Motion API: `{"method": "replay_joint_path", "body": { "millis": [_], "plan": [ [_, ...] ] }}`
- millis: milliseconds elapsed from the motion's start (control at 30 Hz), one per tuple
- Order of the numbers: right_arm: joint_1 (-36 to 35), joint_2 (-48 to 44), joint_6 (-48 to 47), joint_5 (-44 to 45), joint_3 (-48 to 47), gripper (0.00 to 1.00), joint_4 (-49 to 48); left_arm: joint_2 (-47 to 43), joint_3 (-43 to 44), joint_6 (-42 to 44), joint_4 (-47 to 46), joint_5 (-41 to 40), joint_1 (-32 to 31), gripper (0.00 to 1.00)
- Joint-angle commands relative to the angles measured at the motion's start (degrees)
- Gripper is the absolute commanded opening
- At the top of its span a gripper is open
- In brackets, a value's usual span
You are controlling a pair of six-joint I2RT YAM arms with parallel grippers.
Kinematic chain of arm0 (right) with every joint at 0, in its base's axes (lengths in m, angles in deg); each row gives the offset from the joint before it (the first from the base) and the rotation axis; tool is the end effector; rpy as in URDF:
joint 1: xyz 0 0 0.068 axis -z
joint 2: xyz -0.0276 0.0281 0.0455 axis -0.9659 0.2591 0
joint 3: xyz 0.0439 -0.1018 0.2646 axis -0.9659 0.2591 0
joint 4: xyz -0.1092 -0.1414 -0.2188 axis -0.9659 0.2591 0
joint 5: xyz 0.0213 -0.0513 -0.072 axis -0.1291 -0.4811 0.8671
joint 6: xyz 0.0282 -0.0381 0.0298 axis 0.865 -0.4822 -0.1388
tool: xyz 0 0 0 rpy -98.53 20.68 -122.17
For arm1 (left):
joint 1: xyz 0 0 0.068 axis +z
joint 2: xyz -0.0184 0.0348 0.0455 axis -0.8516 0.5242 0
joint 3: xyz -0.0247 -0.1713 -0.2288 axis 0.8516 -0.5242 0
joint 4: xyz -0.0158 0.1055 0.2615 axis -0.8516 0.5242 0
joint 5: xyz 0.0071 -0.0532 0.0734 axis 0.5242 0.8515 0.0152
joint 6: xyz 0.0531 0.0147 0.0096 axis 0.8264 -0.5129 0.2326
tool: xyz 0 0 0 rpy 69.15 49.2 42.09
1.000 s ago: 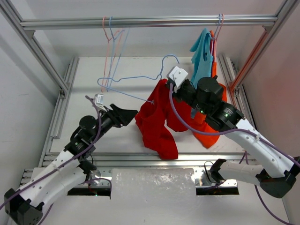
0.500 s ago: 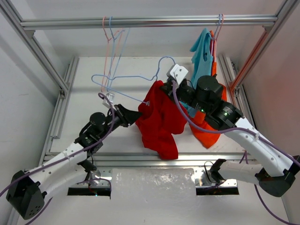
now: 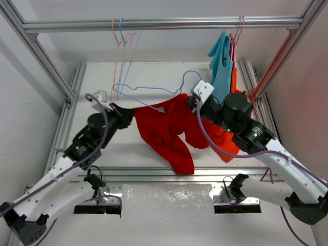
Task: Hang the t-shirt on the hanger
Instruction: Place the T-shirt at the clothesline.
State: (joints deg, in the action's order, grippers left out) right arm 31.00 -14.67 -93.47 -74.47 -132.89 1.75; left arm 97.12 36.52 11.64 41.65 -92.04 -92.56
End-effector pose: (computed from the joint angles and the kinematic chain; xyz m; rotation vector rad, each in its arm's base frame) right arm 0.1707 0.1655 0.4352 -0.7821 1.4694 0.4413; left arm 0.1626 -0.0979 0.3348 -0.2982 1.7916 -0.6997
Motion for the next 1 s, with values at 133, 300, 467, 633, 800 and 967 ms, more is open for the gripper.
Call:
{"method": "replay_joint_path", "body": {
  "millis": [133,300,467,633,800,967],
  "plan": [
    [0.04,-3.45,-9.8,9.76,-1.73,0.0,7.53,-1.56,21.33,10.73,21.43,-19.75,-0.28,0.0],
    [0.04,-4.68,-13.32,10.48,-3.4,0.0,10.78,4.58,32.58,17.58,24.17,-24.5,-0.28,0.0],
    [0.04,-0.2,-14.29,12.18,-10.52,0.0,17.57,11.19,44.0,22.69,25.32,-13.46,-0.28,0.0],
    [-0.05,6.91,-13.41,5.66,-19.29,0.0,20.1,16.55,46.22,22.7,23.91,3.77,-0.37,0.0],
    [-1.8,15.53,-13.76,9.4,-29.67,0.0,26.08,17.09,45.25,21.64,22.68,3.54,-0.46,0.0],
    [-2.24,15.55,-14.55,14.46,-25.14,0.0,26.71,15.86,43.76,22.08,23.03,-0.95,-0.46,0.0]
  ]
}}
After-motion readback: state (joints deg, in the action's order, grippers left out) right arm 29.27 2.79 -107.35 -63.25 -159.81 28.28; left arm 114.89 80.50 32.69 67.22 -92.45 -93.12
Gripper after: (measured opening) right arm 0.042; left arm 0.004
